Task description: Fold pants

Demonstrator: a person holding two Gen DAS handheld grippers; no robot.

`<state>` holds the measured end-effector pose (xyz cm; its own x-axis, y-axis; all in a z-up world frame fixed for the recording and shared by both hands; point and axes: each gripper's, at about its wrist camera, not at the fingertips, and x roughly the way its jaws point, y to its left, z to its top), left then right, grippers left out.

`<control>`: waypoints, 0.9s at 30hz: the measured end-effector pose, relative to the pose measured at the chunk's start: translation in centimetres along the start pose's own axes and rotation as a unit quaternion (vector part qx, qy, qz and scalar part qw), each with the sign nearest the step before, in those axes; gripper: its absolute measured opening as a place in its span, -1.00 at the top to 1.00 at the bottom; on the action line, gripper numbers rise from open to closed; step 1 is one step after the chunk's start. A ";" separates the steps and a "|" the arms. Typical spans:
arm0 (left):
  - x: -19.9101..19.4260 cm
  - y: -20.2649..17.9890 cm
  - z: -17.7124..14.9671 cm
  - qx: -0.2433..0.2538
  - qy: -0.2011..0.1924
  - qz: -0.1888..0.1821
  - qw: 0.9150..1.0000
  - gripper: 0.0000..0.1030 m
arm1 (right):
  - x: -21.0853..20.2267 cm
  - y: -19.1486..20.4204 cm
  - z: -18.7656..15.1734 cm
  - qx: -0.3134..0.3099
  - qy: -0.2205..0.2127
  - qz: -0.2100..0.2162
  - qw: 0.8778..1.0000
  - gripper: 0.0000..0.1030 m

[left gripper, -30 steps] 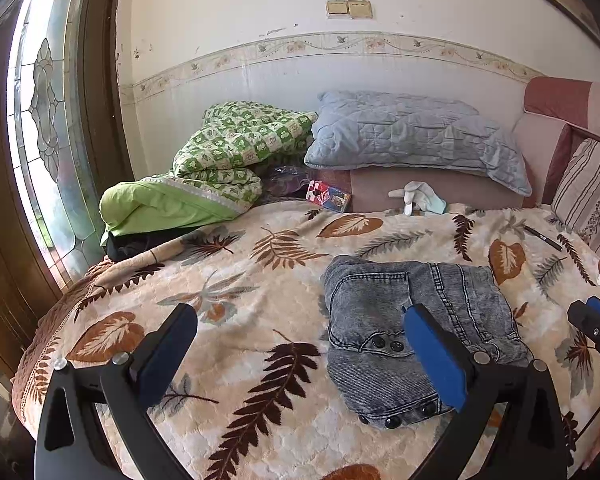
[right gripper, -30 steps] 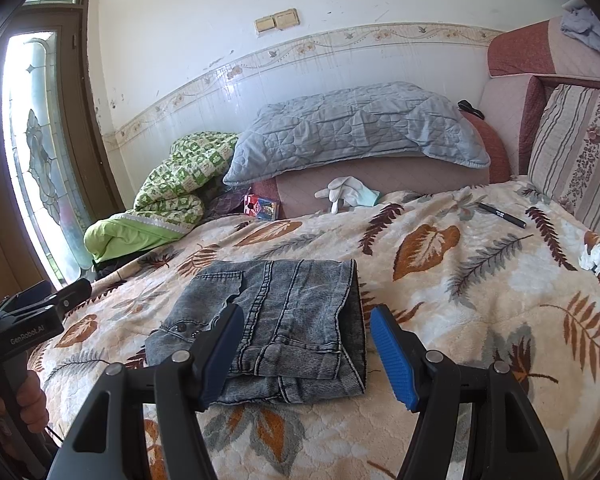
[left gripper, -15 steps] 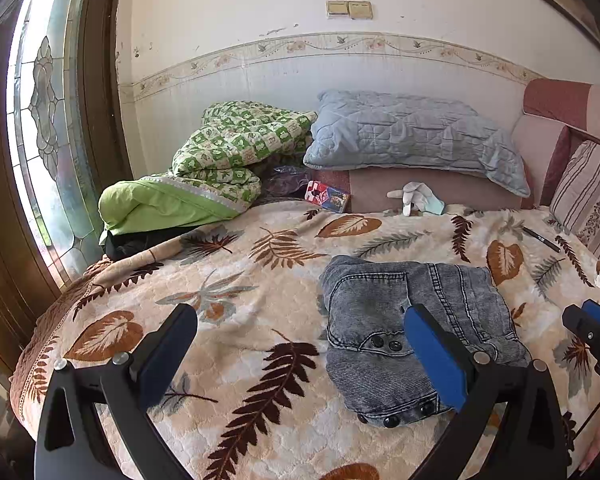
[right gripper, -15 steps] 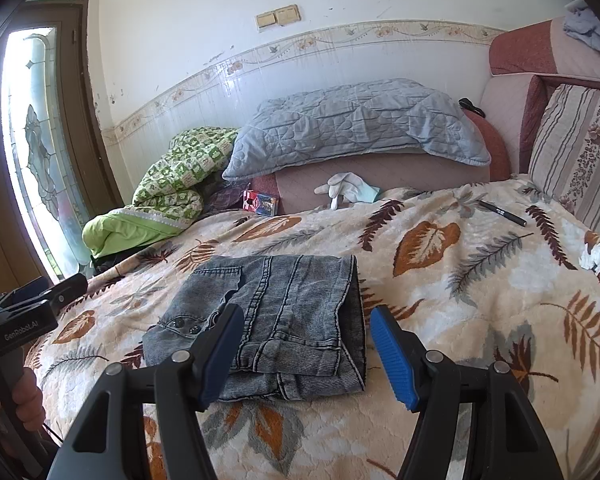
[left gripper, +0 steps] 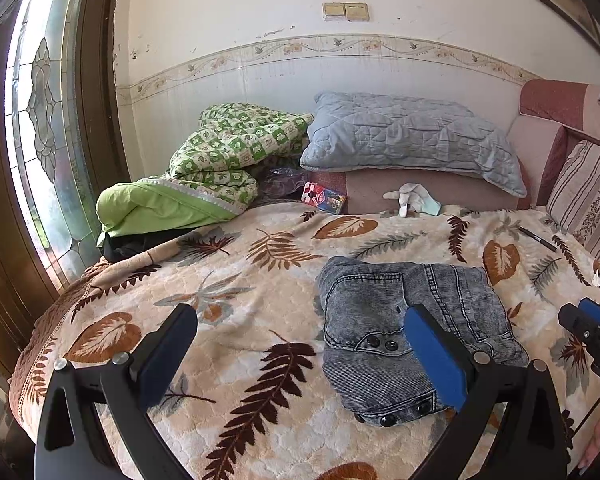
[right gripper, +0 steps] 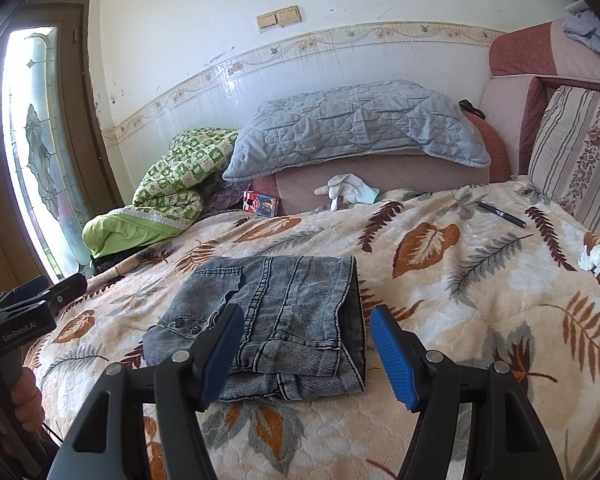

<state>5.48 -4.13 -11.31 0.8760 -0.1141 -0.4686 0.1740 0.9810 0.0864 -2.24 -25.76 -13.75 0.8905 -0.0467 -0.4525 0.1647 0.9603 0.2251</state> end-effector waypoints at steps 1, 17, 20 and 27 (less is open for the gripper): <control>0.0 0.0 0.0 0.000 0.000 -0.001 1.000 -1.00 | 0.0 0.0 0.0 0.000 0.000 0.000 1.000 -0.33; -0.6 0.1 0.2 -0.001 -0.007 -0.012 1.000 -1.00 | -0.1 0.0 0.2 -0.002 -0.004 0.002 1.000 -0.33; -0.7 0.1 0.2 -0.002 -0.007 -0.013 1.000 -1.00 | -0.1 0.0 0.3 -0.003 -0.005 0.003 1.000 -0.33; -0.8 0.3 0.2 -0.006 -0.009 -0.015 1.000 -1.00 | -0.2 0.3 0.4 -0.005 -0.007 0.004 1.000 -0.33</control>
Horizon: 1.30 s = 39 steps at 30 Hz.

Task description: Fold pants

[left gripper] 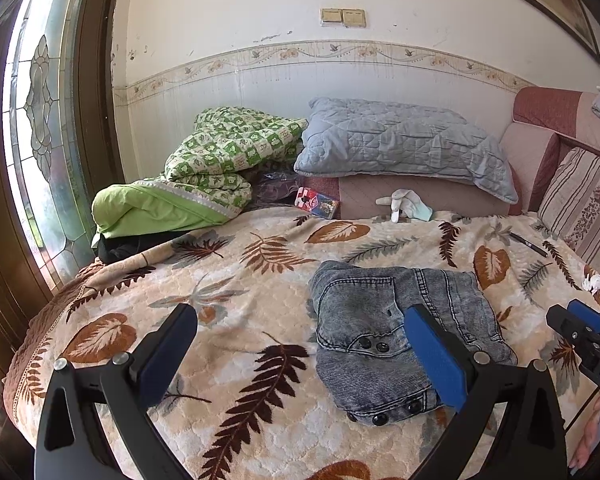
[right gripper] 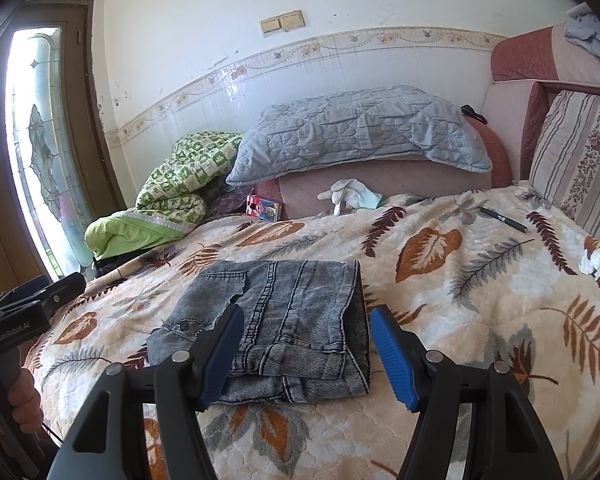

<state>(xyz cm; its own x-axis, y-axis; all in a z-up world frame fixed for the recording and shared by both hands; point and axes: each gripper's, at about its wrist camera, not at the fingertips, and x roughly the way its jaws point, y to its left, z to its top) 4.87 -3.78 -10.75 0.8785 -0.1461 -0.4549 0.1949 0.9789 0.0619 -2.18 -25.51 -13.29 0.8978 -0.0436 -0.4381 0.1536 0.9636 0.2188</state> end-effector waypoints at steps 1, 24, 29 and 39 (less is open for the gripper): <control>0.0 0.0 0.0 0.000 -0.001 0.000 1.000 -1.00 | 0.0 0.1 0.0 0.000 -0.001 0.000 1.000 -0.33; -1.8 2.5 -0.6 -0.011 -0.015 0.003 1.000 -1.00 | 0.0 3.7 -0.5 -0.025 -0.008 0.016 1.000 -0.33; -2.0 2.6 -0.7 -0.011 -0.018 0.001 1.000 -1.00 | -0.3 4.0 -0.5 -0.028 -0.011 0.016 0.999 -0.33; -1.7 2.3 -0.9 -0.008 -0.012 -0.002 1.000 -1.00 | 0.0 3.3 -0.8 -0.021 -0.010 0.011 1.000 -0.33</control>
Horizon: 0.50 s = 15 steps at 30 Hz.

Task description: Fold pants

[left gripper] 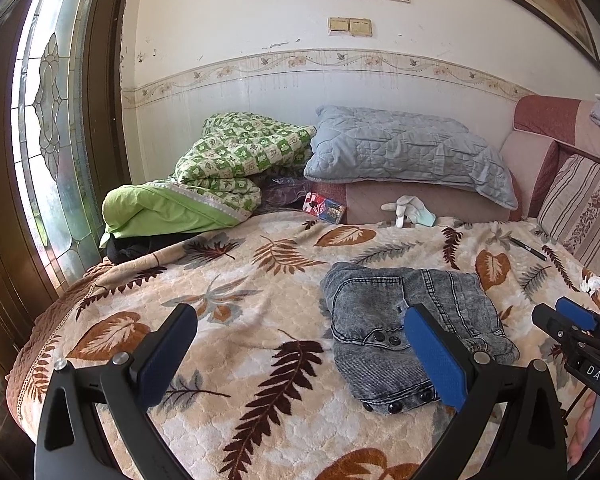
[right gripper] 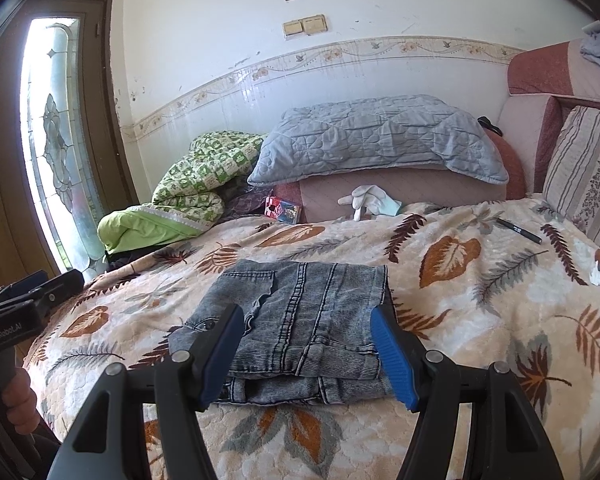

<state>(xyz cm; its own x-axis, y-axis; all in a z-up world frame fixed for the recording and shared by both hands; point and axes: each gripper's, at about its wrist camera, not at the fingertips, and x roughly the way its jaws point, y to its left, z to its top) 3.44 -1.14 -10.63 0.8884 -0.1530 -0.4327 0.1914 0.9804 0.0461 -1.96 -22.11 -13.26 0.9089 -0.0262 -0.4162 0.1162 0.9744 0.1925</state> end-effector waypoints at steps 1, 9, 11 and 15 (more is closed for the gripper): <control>0.1 -0.1 0.0 0.001 0.001 0.000 1.000 -1.00 | 0.1 -0.2 0.0 0.003 0.003 0.000 1.000 -0.33; 0.9 -0.7 -0.1 0.006 0.009 0.000 1.000 -1.00 | 0.5 -1.2 0.1 0.013 0.003 0.000 1.000 -0.33; 1.0 -0.8 -0.1 0.007 0.010 -0.001 1.000 -1.00 | 0.6 -1.4 0.1 0.015 0.003 0.001 1.000 -0.33; 1.2 -1.1 -0.1 0.009 0.011 -0.003 1.000 -1.00 | 0.6 -1.6 0.3 0.018 0.002 0.002 1.000 -0.33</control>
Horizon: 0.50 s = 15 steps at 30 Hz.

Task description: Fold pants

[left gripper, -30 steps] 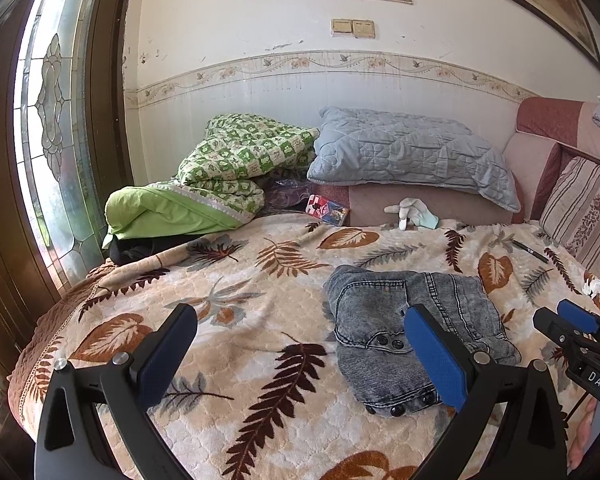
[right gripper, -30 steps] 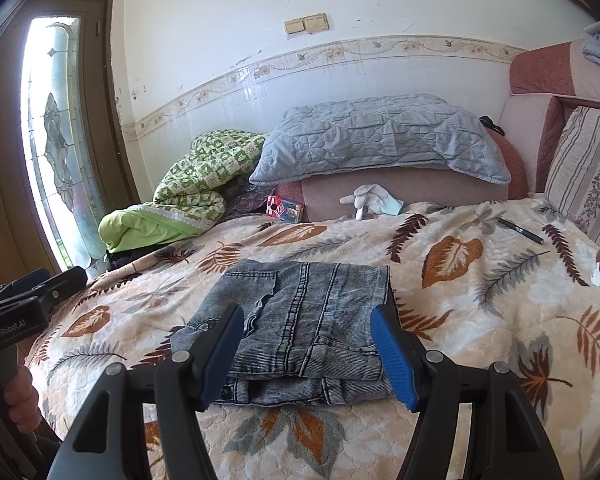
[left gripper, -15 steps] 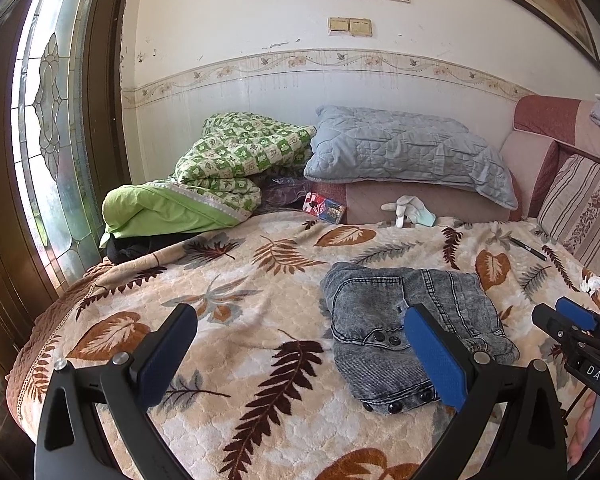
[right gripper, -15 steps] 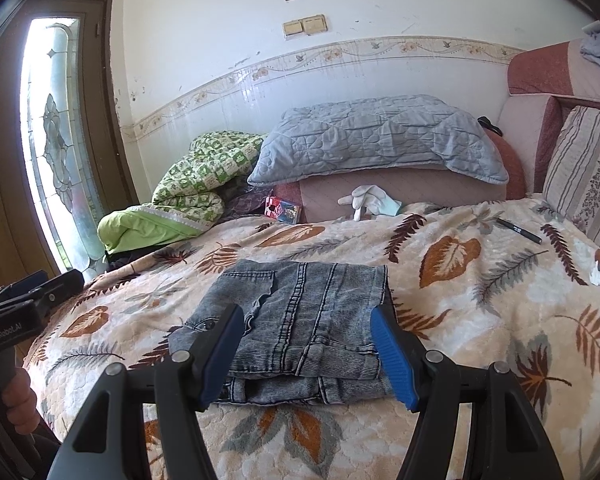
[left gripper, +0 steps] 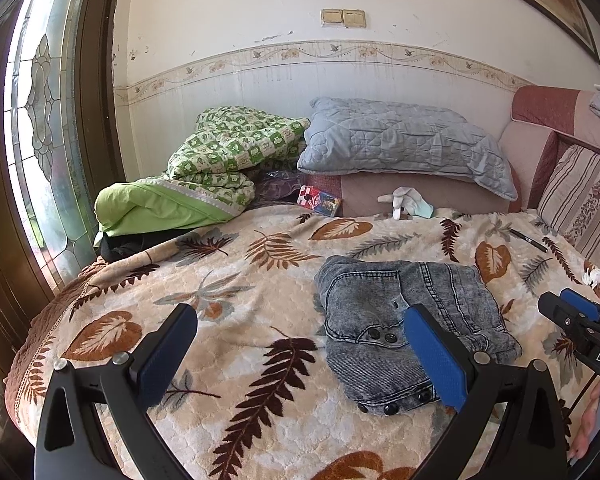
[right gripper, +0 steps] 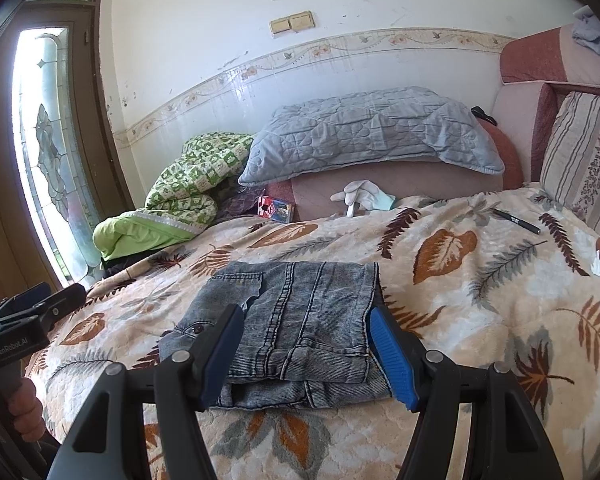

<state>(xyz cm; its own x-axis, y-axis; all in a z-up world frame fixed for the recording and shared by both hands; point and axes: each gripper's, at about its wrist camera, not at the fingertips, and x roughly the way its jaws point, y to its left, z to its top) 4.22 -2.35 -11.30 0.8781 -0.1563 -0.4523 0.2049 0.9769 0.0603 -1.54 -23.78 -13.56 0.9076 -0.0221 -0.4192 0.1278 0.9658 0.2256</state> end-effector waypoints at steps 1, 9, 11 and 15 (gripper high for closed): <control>0.0 0.0 0.0 0.000 0.000 -0.001 1.000 -1.00 | 0.0 0.0 0.0 0.001 0.000 0.000 1.000 -0.33; -0.4 0.0 0.1 0.001 -0.006 -0.003 1.000 -1.00 | -0.2 0.1 0.0 0.001 -0.004 0.001 1.000 -0.33; -0.6 0.0 0.1 0.002 -0.008 -0.004 1.000 -1.00 | -0.2 0.1 0.0 0.001 -0.004 0.001 1.000 -0.33; -0.9 -0.1 0.1 0.006 -0.014 -0.007 1.000 -1.00 | -0.2 0.1 0.0 0.001 -0.003 0.000 1.000 -0.33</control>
<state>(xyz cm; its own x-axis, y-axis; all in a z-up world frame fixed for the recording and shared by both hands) 3.48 -2.31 -10.83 0.8867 -0.1733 -0.4286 0.2214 0.9731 0.0644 -1.72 -23.63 -13.48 0.9105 -0.0233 -0.4129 0.1277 0.9655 0.2271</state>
